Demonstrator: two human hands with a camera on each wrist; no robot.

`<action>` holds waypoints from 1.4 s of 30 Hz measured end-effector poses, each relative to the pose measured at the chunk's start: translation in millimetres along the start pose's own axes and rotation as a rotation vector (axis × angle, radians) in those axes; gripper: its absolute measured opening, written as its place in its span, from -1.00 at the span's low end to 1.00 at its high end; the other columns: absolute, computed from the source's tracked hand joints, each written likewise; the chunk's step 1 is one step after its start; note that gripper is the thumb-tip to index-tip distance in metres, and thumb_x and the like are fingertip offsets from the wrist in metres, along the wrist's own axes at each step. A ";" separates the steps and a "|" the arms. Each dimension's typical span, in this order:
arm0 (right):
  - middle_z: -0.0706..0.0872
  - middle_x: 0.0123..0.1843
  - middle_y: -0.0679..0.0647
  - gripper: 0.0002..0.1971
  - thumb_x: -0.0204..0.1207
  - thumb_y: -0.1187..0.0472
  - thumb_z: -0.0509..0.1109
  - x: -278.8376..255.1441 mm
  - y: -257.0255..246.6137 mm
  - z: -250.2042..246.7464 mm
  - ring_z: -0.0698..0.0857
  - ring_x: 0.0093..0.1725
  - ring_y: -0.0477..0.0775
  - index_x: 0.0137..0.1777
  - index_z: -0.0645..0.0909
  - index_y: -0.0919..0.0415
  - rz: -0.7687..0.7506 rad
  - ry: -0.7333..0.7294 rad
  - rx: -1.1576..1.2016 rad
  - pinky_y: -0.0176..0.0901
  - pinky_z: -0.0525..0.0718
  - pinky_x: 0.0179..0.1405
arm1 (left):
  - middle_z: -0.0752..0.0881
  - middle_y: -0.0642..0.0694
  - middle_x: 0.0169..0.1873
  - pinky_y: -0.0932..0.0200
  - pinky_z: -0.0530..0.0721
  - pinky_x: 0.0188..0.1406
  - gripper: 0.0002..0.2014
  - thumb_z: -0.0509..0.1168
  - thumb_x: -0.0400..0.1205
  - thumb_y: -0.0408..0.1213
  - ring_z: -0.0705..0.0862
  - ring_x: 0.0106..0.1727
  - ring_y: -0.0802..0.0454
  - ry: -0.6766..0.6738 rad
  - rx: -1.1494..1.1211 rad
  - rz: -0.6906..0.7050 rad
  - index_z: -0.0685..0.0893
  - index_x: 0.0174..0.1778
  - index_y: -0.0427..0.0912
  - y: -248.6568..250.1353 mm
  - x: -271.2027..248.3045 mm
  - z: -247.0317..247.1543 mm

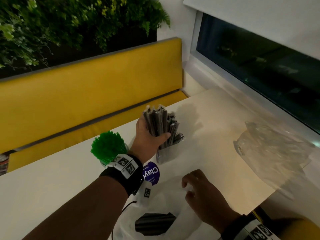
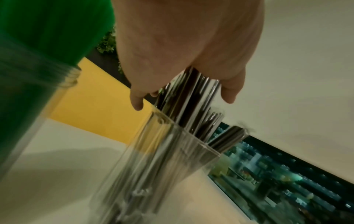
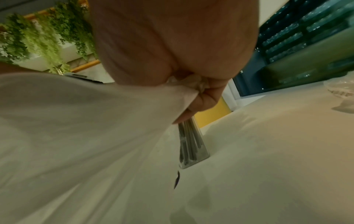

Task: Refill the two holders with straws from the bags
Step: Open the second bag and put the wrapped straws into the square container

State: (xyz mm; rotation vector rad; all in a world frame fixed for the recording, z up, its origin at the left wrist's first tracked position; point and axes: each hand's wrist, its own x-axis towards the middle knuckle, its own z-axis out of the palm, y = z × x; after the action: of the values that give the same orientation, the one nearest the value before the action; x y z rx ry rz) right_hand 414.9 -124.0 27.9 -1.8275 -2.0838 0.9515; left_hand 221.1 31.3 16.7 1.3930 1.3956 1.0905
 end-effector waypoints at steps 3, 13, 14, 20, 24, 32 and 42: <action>0.39 0.27 -0.19 -0.67 0.53 0.16 0.40 11.3 -6.8 -8.4 0.64 -0.30 -0.09 0.13 0.36 -0.20 0.009 0.027 -0.014 -0.21 0.74 -0.28 | 0.18 0.10 0.68 0.01 0.28 0.61 0.12 0.61 0.32 0.16 0.22 0.67 0.10 0.042 0.103 0.098 -0.01 0.67 0.30 31.5 -9.9 -13.5; 0.10 0.68 0.14 -0.14 0.49 0.27 0.24 65.0 -24.6 -7.2 0.71 -0.21 0.15 0.63 -0.18 -0.24 0.018 0.009 -0.278 0.06 0.79 -0.23 | 0.24 -0.21 0.69 -0.26 0.13 0.66 -0.33 -0.01 0.73 0.24 0.16 0.71 -0.18 -0.217 0.991 0.398 0.25 0.68 -0.08 63.7 17.5 -0.4; 0.09 0.69 0.15 -0.14 0.50 0.27 0.24 66.3 -26.0 -5.2 0.72 -0.21 0.17 0.64 -0.18 -0.23 0.021 0.007 -0.295 0.07 0.78 -0.23 | 0.23 -0.19 0.69 -0.24 0.09 0.67 -0.30 0.03 0.71 0.27 0.14 0.71 -0.17 -0.332 1.069 0.375 0.22 0.69 -0.06 53.6 12.7 0.2; 0.05 0.71 0.09 -0.20 0.51 0.30 0.24 66.8 -30.3 -1.2 0.71 -0.22 0.17 0.66 -0.04 -0.18 0.014 0.057 -0.299 -0.07 0.60 -0.38 | 0.10 -0.06 0.72 -0.55 -0.09 0.57 -0.11 0.09 0.41 0.56 0.01 0.73 -0.19 -0.198 1.236 0.457 0.18 0.64 0.23 63.6 8.1 21.7; 0.17 0.67 0.03 -0.22 0.50 0.34 0.22 65.4 -35.3 -1.5 0.71 -0.22 0.18 0.66 0.01 -0.14 0.034 0.068 -0.303 0.00 0.70 -0.33 | 0.37 -0.04 0.59 -0.45 0.25 0.49 -0.52 0.13 0.65 0.16 0.29 0.60 -0.16 -0.359 1.370 0.390 0.47 0.48 0.12 61.1 20.2 33.8; 0.32 0.58 0.01 -0.20 0.50 0.35 0.24 67.5 -31.8 1.0 0.68 -0.28 0.05 0.67 0.01 -0.12 0.031 0.087 -0.253 -0.03 0.77 -0.32 | 0.60 -0.08 0.24 -0.15 0.62 0.09 -0.73 0.10 0.75 -0.03 0.65 0.21 -0.21 -0.273 1.078 0.200 0.49 0.35 0.08 57.7 50.2 14.5; 0.51 0.31 -0.11 -0.25 0.52 0.23 0.33 32.0 -7.9 6.7 0.68 -0.05 -0.05 0.59 0.08 -0.28 0.056 0.084 0.056 -0.13 0.78 -0.09 | 0.64 0.14 -0.12 0.26 0.53 -0.07 -0.83 0.14 0.76 -0.13 0.56 -0.11 0.23 -0.535 0.597 0.267 0.65 0.03 0.05 36.9 -133.7 -20.9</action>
State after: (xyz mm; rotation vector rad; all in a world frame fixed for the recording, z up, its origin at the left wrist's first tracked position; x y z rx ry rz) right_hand 398.2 -96.1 19.4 -1.8731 -1.9471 0.9205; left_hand 211.0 -102.7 56.8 2.1557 1.1907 0.3874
